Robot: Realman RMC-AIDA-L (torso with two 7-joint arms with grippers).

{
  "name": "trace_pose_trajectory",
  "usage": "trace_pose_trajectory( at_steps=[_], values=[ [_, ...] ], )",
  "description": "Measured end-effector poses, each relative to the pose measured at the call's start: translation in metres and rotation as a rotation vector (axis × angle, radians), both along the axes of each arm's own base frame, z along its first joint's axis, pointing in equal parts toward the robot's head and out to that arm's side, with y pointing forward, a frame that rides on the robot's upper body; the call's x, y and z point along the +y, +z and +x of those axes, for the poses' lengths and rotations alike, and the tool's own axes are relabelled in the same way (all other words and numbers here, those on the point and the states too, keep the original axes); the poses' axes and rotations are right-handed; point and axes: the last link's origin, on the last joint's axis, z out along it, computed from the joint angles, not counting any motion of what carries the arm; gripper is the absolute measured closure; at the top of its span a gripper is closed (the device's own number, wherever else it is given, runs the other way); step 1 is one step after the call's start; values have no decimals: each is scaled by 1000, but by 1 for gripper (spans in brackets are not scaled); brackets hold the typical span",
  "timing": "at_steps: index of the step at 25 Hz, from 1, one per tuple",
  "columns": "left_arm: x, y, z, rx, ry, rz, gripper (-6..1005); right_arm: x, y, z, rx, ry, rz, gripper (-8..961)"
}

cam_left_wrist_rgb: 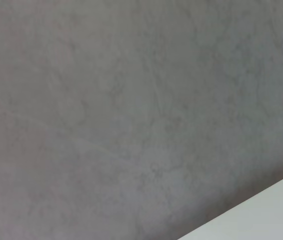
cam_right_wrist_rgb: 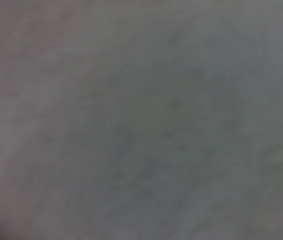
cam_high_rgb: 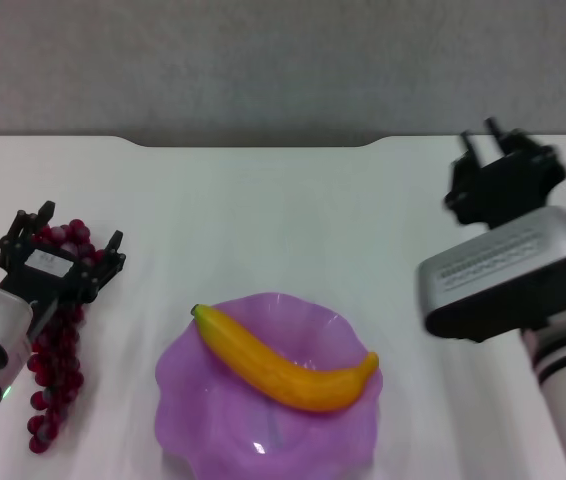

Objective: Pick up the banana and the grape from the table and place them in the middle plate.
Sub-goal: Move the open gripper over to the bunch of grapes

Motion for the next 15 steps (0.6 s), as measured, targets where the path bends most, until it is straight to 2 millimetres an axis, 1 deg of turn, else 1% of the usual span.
trace_pose_trajectory(
  at_steps=[4, 9, 10, 11, 12, 15],
  values=[
    [0, 0, 0, -1, -2, 1, 121, -6, 21, 10, 146, 70, 130, 709],
    [0, 2, 1, -7, -8, 11, 121, -24, 43, 41, 339, 169, 267, 937],
    [0, 2, 1, -9, -13, 17, 121, -27, 46, 47, 362, 183, 286, 940],
    [-1, 4, 1, -14, -22, 28, 121, -32, 50, 58, 401, 201, 304, 942],
    [-1, 4, 1, -14, -22, 28, 121, -32, 50, 58, 401, 201, 304, 945],
    [-2, 5, 2, -20, -34, 42, 121, -36, 52, 76, 473, 207, 295, 953]
  ],
)
